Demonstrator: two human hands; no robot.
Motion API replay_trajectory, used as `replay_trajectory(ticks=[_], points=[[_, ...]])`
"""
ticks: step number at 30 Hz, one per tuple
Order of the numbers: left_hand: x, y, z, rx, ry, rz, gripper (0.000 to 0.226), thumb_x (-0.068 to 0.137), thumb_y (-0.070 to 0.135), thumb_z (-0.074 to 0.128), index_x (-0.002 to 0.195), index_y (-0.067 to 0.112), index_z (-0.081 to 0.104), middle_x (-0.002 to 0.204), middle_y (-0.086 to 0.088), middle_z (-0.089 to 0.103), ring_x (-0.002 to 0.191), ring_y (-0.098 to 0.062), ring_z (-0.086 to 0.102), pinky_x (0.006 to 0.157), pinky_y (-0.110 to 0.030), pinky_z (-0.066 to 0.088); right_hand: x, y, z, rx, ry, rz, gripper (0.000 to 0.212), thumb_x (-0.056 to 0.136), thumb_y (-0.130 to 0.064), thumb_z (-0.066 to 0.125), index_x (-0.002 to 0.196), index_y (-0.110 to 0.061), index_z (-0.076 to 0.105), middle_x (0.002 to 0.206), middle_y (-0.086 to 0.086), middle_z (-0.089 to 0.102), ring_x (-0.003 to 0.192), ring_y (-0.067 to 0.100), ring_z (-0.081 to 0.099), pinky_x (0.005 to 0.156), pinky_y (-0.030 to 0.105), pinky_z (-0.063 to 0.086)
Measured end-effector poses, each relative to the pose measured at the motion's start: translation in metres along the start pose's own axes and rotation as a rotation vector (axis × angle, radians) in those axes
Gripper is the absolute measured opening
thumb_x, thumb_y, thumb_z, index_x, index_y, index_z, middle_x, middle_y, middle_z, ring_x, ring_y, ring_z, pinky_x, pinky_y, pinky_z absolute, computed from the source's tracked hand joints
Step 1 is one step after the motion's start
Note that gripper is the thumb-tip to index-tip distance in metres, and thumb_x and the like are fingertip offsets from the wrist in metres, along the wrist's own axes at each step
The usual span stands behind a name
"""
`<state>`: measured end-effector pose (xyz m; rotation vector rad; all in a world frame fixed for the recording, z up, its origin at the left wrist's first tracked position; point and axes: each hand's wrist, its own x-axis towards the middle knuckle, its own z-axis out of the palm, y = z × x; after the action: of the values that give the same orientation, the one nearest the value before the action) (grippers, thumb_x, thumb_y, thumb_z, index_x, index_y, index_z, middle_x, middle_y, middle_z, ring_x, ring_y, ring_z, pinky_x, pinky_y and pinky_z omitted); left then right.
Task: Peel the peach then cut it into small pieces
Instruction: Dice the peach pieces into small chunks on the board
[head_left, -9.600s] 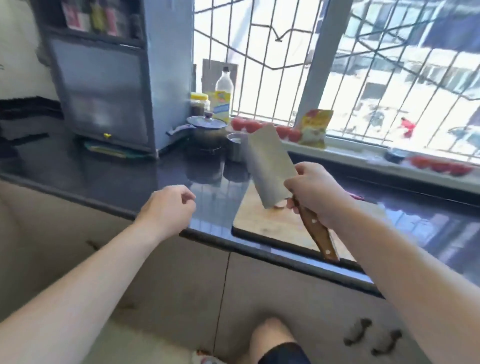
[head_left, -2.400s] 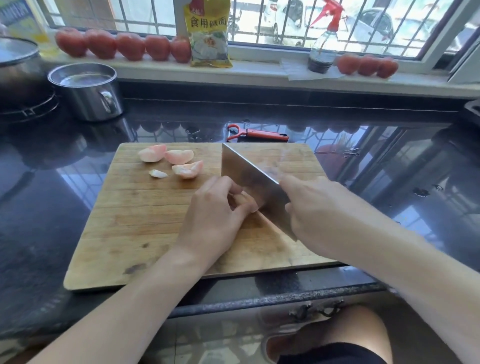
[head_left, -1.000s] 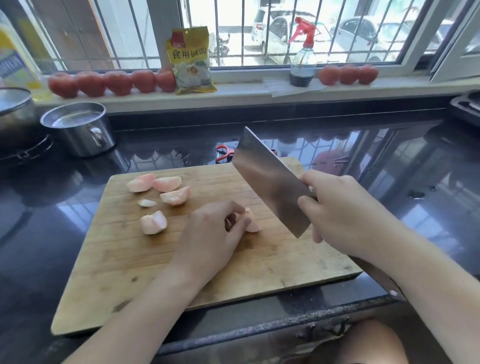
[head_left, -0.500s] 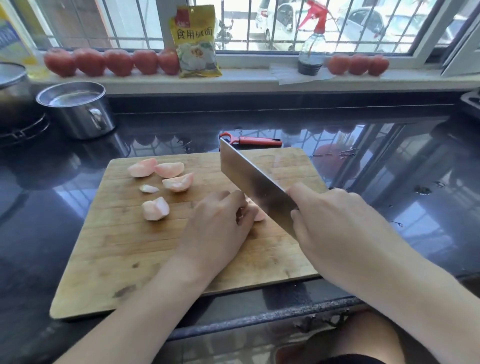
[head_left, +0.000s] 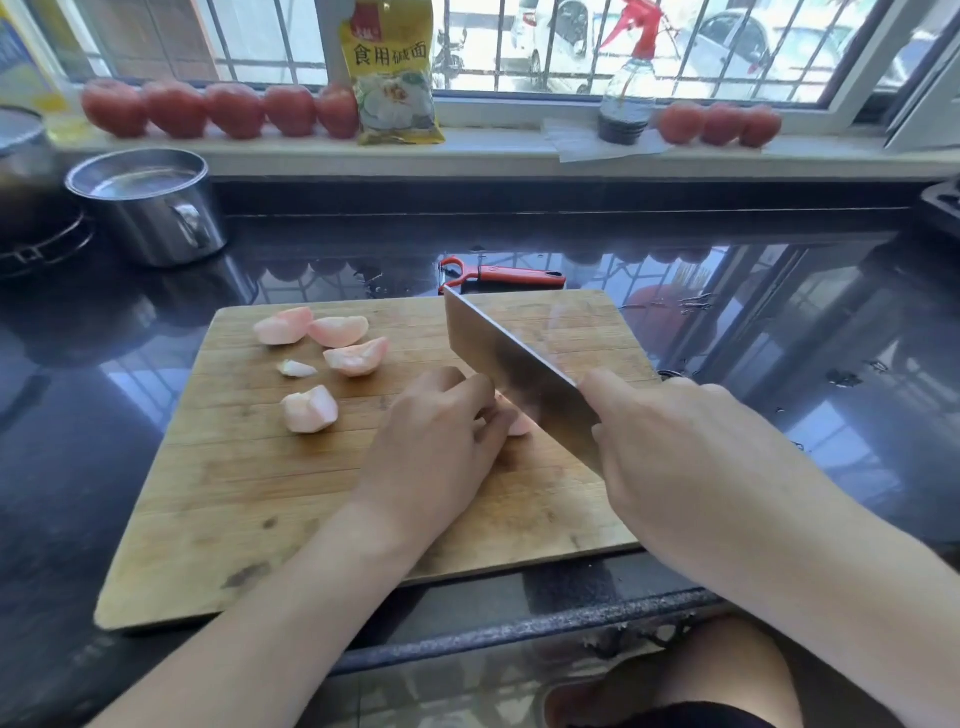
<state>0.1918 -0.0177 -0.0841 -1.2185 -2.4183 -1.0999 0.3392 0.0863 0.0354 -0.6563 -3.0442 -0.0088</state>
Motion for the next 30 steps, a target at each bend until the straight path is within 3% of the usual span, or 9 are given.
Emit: replay_trajectory(ticks=[7,11,14,18,25,30], points=[[0.002,0.001,-0.002,-0.058,-0.022,-0.026,0.019,0.089,0.024,0.077,0.078,0.015,0.065,0.082,0.001,0.064,0.076,-0.017,0.057,0.067,-0.037,0.049,0.026,-0.004,0.012,0.102,-0.069,-0.016,0.011,0.097,-0.02,0.046,0.095,-0.024,0.036,0.074,-0.002,0.039,0.069,0.025,0.043,0.063,0.037,0.04],[0.001,0.002,-0.002,-0.045,-0.013,-0.038,0.022,0.091,0.028,0.074,0.077,0.015,0.063,0.078,0.004,0.062,0.076,-0.017,0.057,0.068,-0.039,0.05,0.043,0.008,0.01,0.174,-0.046,0.028,0.006,0.097,-0.018,0.046,0.095,-0.021,0.051,0.078,-0.002,0.046,0.07,0.023,0.047,0.056,0.037,0.037],[0.0,0.004,-0.004,-0.041,-0.012,-0.054,0.02,0.093,0.029,0.073,0.08,0.017,0.062,0.082,0.005,0.062,0.078,-0.016,0.057,0.07,-0.038,0.051,0.037,0.017,0.003,0.222,0.026,0.018,0.008,0.098,-0.02,0.045,0.092,-0.022,0.048,0.077,-0.001,0.05,0.066,0.019,0.049,0.053,0.035,0.039],[-0.001,0.007,-0.005,-0.028,-0.038,-0.081,0.016,0.092,0.029,0.071,0.088,0.017,0.063,0.086,0.002,0.062,0.081,-0.022,0.059,0.074,-0.042,0.052,0.018,0.018,-0.005,0.177,0.075,-0.021,0.013,0.099,-0.025,0.045,0.087,-0.026,0.04,0.071,-0.006,0.041,0.062,0.01,0.038,0.05,0.031,0.029],[-0.002,0.005,-0.004,-0.008,-0.029,-0.058,0.021,0.093,0.033,0.07,0.083,0.017,0.062,0.082,0.0,0.062,0.077,-0.023,0.059,0.069,-0.043,0.053,0.007,0.007,0.0,0.091,0.052,-0.031,0.011,0.099,-0.023,0.046,0.093,-0.029,0.039,0.073,-0.004,0.04,0.065,0.022,0.041,0.05,0.027,0.027],[-0.001,0.003,-0.001,-0.009,-0.026,-0.061,0.022,0.093,0.033,0.07,0.081,0.018,0.06,0.081,0.001,0.061,0.075,-0.025,0.058,0.068,-0.04,0.052,0.006,0.005,-0.003,0.067,0.04,-0.013,0.018,0.1,-0.022,0.046,0.089,-0.029,0.033,0.074,-0.002,0.042,0.065,0.021,0.042,0.048,0.025,0.026]])
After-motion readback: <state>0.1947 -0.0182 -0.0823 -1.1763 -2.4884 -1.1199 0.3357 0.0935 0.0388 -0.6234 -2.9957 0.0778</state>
